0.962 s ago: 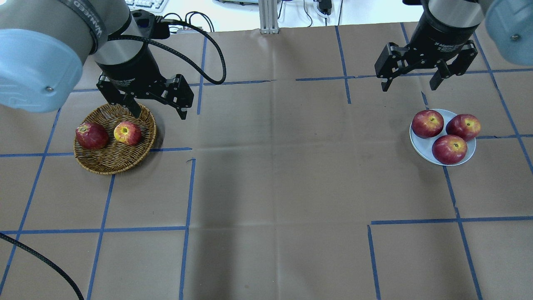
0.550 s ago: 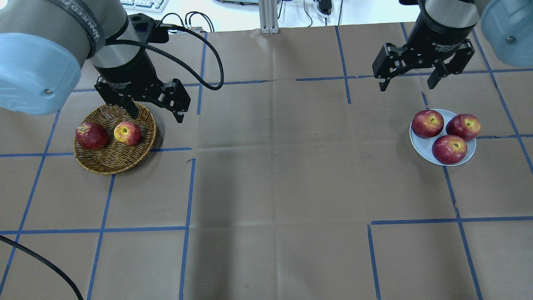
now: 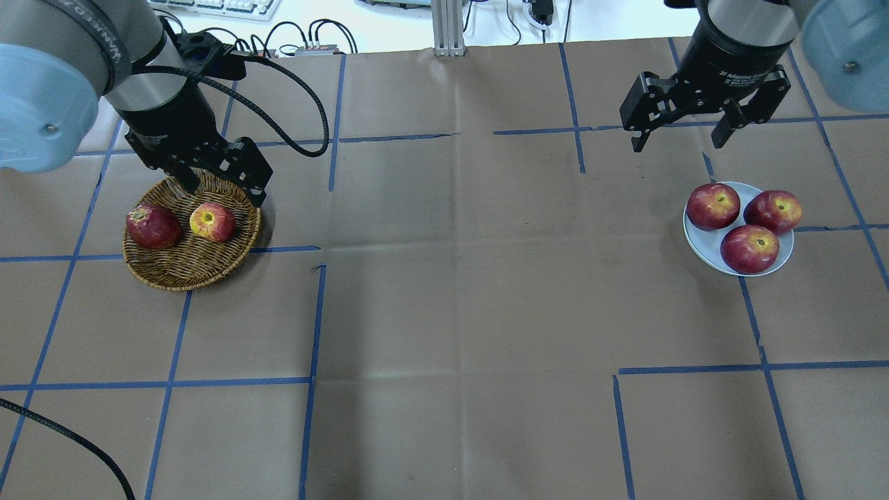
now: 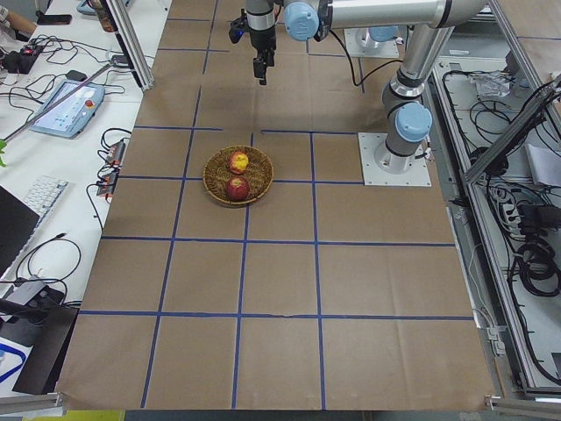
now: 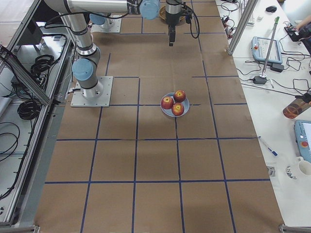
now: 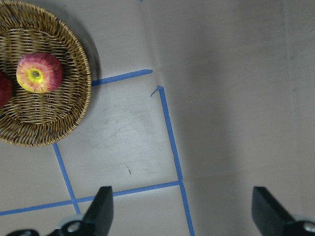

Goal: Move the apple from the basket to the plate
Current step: 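Lower the left gripper onto the red apple in the basket and grasp it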

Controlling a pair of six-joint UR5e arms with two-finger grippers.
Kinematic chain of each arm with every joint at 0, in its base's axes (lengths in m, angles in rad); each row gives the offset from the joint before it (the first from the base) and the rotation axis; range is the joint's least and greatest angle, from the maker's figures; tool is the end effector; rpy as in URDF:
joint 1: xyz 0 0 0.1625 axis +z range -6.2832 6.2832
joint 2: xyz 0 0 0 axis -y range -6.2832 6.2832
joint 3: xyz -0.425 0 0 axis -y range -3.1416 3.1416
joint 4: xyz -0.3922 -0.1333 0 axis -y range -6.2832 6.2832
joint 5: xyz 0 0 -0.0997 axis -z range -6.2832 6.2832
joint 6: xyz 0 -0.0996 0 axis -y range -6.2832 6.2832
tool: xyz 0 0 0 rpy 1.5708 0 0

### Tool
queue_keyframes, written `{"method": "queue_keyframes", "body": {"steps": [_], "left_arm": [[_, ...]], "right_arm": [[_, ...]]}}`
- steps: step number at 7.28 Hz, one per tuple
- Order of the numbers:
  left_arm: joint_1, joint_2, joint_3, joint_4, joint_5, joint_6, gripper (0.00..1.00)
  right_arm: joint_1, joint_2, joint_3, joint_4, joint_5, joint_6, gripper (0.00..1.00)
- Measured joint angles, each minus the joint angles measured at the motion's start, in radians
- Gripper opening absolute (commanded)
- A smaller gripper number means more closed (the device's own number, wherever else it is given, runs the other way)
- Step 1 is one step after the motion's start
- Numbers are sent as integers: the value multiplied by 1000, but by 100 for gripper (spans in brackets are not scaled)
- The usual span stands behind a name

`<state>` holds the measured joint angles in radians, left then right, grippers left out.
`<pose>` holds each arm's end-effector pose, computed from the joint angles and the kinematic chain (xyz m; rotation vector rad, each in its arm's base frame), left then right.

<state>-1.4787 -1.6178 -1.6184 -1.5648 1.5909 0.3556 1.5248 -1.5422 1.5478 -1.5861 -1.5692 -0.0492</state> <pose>-0.0847 -0.5109 0.4420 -0.4137 -3.1109 -0.1427 0.1101 -0.5106 0.4865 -0.0050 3.1404 -0.0153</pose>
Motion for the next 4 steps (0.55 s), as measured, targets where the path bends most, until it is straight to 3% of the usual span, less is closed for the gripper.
{"method": "queue_keyframes", "body": {"steps": [1,4], "left_arm": [[53,-21,-26,56,-1,44,99],[125,-96,-172,408,2,212,99]], "right_arm": [[0,0,0,0,0,0,100],[0,0,0,0,5,-1,100]]}}
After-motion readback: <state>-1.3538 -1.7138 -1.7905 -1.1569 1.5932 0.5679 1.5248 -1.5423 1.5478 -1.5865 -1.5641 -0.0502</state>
